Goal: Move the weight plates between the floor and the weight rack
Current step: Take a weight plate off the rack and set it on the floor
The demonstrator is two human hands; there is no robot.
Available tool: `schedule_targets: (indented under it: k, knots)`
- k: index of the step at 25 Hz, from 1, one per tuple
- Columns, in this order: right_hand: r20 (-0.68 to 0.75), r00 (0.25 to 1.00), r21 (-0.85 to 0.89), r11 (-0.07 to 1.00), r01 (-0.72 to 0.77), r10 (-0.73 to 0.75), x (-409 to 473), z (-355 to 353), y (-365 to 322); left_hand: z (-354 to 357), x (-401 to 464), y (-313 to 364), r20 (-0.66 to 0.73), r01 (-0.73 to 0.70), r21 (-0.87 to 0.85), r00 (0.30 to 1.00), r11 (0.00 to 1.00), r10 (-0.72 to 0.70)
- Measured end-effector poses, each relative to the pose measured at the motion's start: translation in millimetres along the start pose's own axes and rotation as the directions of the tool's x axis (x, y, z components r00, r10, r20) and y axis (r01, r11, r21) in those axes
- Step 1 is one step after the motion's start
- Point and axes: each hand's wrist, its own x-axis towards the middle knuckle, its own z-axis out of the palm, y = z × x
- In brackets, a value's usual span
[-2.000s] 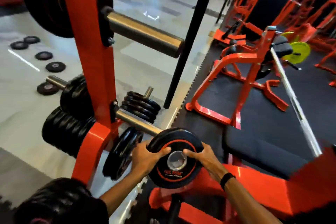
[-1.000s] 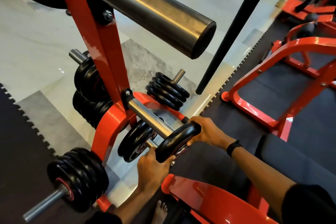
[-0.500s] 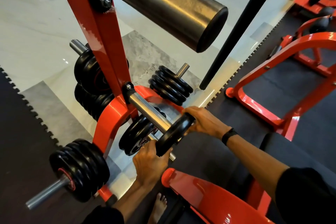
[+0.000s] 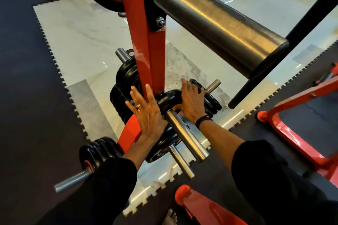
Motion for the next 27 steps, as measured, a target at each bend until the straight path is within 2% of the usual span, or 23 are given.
schedule_targets:
  k: [2,6,9,10,12,14,16,21,24,27]
  knots:
    - [0.026,0.999,-0.011,1.000,-0.022,0.022,-5,2,3,5,-4,-8,0.015,-0.020,0.019,1.000,1.000,0.020]
    - [0.020,0.996,0.096,0.992,-0.086,0.085,-25,14,-13,0,-12,-29,0.043,0.045,-0.023,0.998,0.999,-0.044]
    - [0.061,0.984,0.208,0.962,-0.178,0.169,-41,17,-31,-5,-19,-52,0.177,0.077,-0.174,0.983,0.982,-0.046]
    - [0.077,0.977,0.226,0.951,-0.209,0.196,-46,16,-38,-6,-22,-61,0.236,0.101,-0.299,0.971,0.949,-0.029]
    - [0.127,0.962,0.274,0.923,-0.269,0.243,-55,15,-52,-15,-31,-77,0.340,0.227,-0.545,0.940,0.807,-0.035]
    - [0.195,0.940,0.316,0.889,-0.332,0.281,-64,10,-72,-29,-42,-92,0.420,0.351,-0.638,0.905,0.686,-0.072]
    - [0.256,0.916,0.349,0.855,-0.385,0.308,-71,8,-91,-45,-48,-106,0.467,0.414,-0.650,0.879,0.637,-0.095]
    - [0.310,0.912,0.410,0.828,-0.382,0.267,-103,5,-173,-100,-64,-177,0.480,0.429,-0.667,0.873,0.609,-0.089]
    - [0.293,0.945,0.492,0.825,-0.279,0.145,-118,-2,-246,-146,-73,-235,0.477,0.444,-0.690,0.873,0.572,-0.103]
    - [0.272,0.962,0.570,0.799,-0.193,0.039,-123,-18,-333,-200,-80,-304,0.431,0.456,-0.696,0.883,0.555,-0.185]
